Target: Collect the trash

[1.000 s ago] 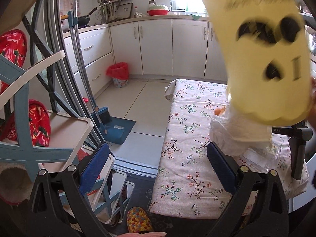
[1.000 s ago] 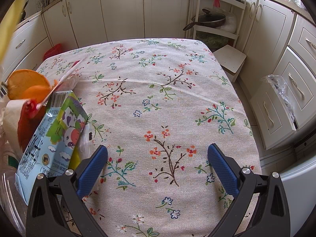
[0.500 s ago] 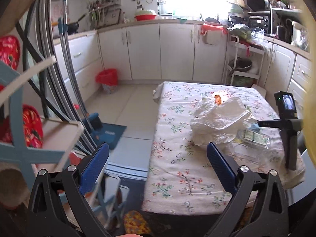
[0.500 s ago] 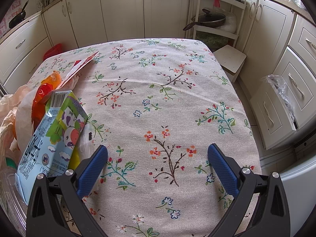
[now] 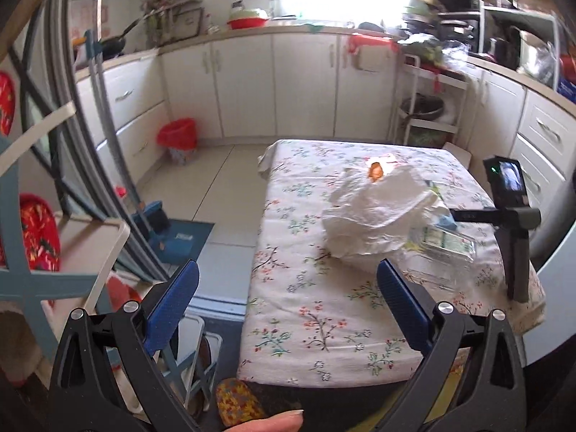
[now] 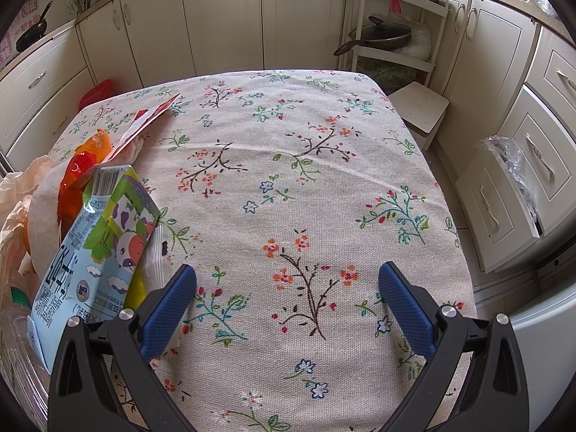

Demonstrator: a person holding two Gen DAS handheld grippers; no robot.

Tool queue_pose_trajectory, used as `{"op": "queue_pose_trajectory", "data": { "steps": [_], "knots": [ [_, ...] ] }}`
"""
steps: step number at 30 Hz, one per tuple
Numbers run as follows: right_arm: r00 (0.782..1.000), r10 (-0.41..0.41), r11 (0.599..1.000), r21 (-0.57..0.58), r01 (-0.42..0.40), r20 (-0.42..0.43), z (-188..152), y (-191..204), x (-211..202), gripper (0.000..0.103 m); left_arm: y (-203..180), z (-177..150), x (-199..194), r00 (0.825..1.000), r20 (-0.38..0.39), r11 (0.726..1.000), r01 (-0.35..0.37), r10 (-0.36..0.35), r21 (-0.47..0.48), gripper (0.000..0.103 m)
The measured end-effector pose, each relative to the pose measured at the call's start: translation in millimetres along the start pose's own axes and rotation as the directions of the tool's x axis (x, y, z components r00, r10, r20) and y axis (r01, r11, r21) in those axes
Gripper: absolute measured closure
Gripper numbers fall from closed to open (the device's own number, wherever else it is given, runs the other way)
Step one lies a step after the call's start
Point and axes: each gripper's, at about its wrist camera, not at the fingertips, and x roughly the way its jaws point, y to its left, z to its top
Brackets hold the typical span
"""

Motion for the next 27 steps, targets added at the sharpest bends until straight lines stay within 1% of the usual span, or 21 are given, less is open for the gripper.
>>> {"op": "queue_pose_trajectory", "data": {
  "steps": [4,10,14,18,21,24,27],
  "knots": [
    [1.000,0.000,1.000,0.000,0.000,0.000,0,0,0,0.006,-10,-1,-4,0.999,0.018,0.999,0.035,-0.035,0.030,0.008],
    [1.000,0.000,1.000,0.000,0.000,0.000,0,0,0,0.006,-16,1,-5,0.998,0.017,0.997,0.066,-0.066,0.035,0.008],
    [1.000,0.000,1.000,0.000,0.000,0.000,0,0,0,0.006,-15,4,-8,0.997,0.023,0.997,0.072,-0.072,0.020,0.008],
    [1.000,0.000,1.000,0.000,0.000,0.000,0,0,0,0.006,-13,3,-4,0.998,-0.002,0.998,0.067,-0.067,0.002,0.008],
    [1.000,0.000,1.000,0.000,0.000,0.000,0,0,0,0.006,-17,2,-2,0.997,-0.021,0.997,0.072,-0.072,0.011,0.008],
    [1.000,0.000,1.000,0.000,0.000,0.000,0,0,0,0.006,-24,1,-3,0.996,-0.024,0.996,0.084,-0.084,0.027,0.008],
    [1.000,0.000,1.000,0.000,0.000,0.000,0,0,0,0.006,-29,-2,-1,0.997,-0.028,0.996,0.075,-0.074,0.044,0.008]
  ]
}}
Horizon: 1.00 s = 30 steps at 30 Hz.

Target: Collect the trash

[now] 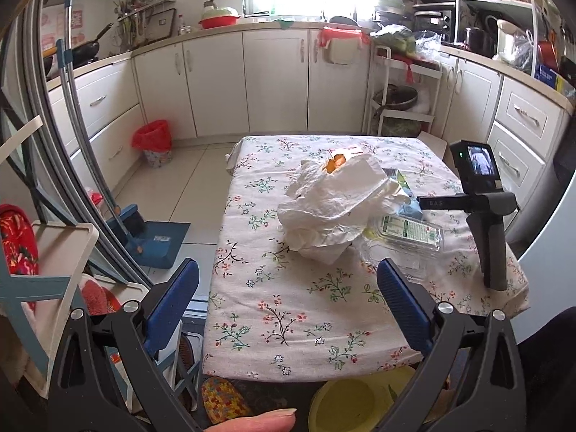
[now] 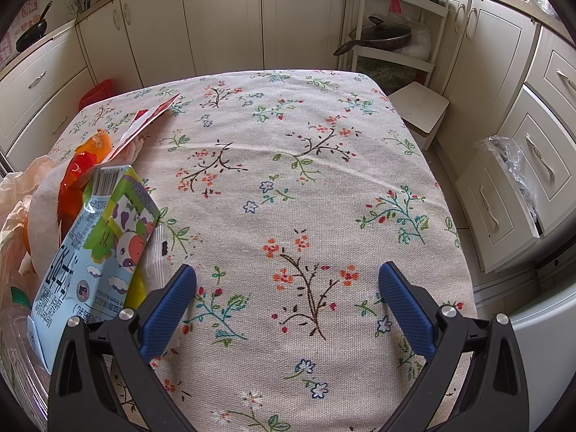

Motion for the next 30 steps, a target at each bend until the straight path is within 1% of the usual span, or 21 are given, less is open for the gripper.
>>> {"op": "queue_pose_trajectory", "data": {
  "steps": [4,10,19,23,30],
  "knots": [
    [1.000,0.000,1.000,0.000,0.000,0.000,0,0,0,0.006,-2,-3,6,1.000,-0.026,1.000,0.013,-0.013,-0.003,0.008],
    [1.000,0.000,1.000,0.000,0.000,0.000,0,0,0,0.006,2,-2,6,0.998,-0.037,0.999,0.042,-0.042,-0.021,0.008],
    [1.000,0.000,1.000,0.000,0.000,0.000,0,0,-1,0.006,13,1,-6,0.995,-0.008,0.993,0.096,-0.096,-0.069,0.008],
    [1.000,0.000,1.000,0.000,0.000,0.000,0,0,-1,0.006,6,3,-8,0.995,0.004,0.994,0.096,-0.095,-0.050,0.008],
    [1.000,0.000,1.000,0.000,0.000,0.000,0,0,0,0.006,-2,2,-6,0.997,-0.004,0.997,0.078,-0.078,-0.028,0.008]
  ]
}}
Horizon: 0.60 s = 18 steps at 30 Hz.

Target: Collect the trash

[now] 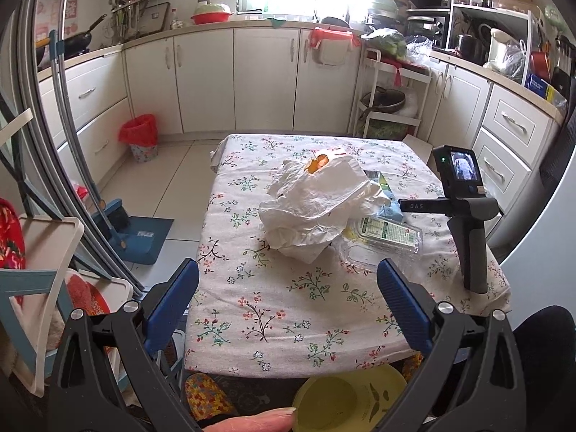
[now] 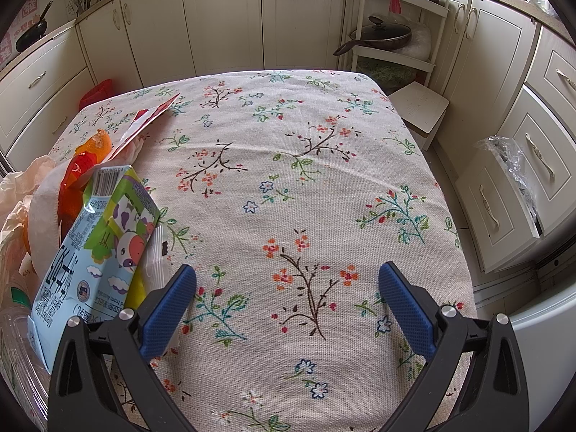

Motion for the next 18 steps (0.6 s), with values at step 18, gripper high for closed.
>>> {"op": "queue_pose_trajectory", "data": {
  "steps": [18],
  "knots": [
    [1.000,0.000,1.000,0.000,0.000,0.000,0,0,0,0.006,-52,5,18,1.000,-0.004,0.997,-0.027,0.028,0.072,0.008]
  ]
}}
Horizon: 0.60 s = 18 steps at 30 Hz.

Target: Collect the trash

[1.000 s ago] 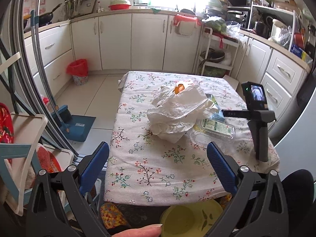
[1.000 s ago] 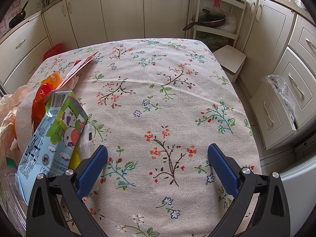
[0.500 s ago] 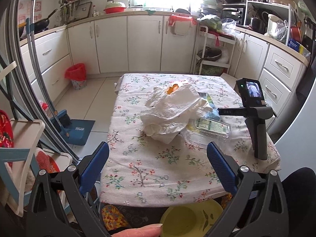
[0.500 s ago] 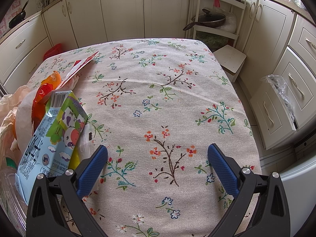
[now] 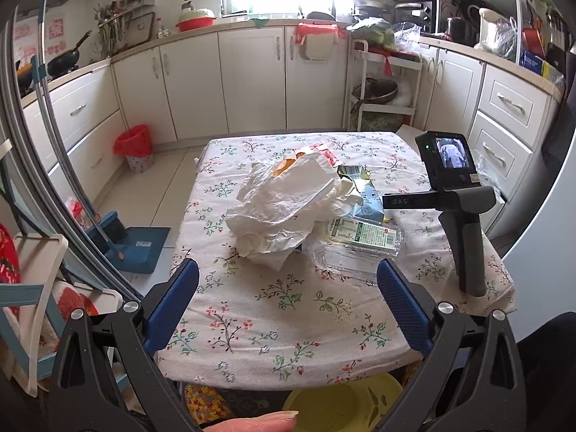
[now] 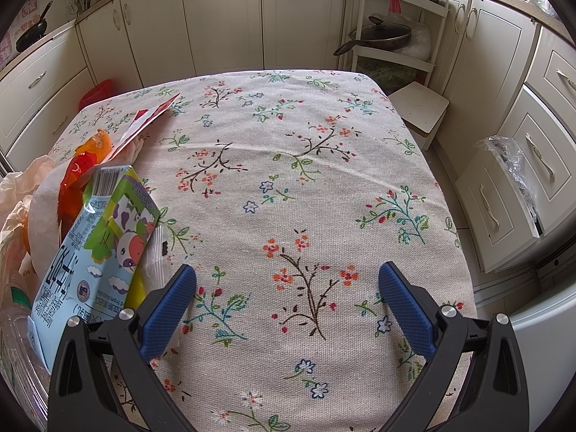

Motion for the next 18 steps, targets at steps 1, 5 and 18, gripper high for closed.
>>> {"op": "queue_pose_trajectory", "data": {
  "steps": [1,5,18],
  "knots": [
    [1.000,0.000,1.000,0.000,0.000,0.000,0,0,0,0.006,-4,1,3,1.000,-0.003,1.000,-0.005,0.005,0.007,0.008],
    [1.000,0.000,1.000,0.000,0.000,0.000,0,0,0,0.006,-18,2,13,1.000,-0.019,0.999,-0.015,0.016,0.034,0.008],
    [1.000,0.000,1.000,0.000,0.000,0.000,0,0,0,0.006,-42,6,29,0.999,-0.038,0.997,-0.024,0.027,0.078,0.008]
  ]
}}
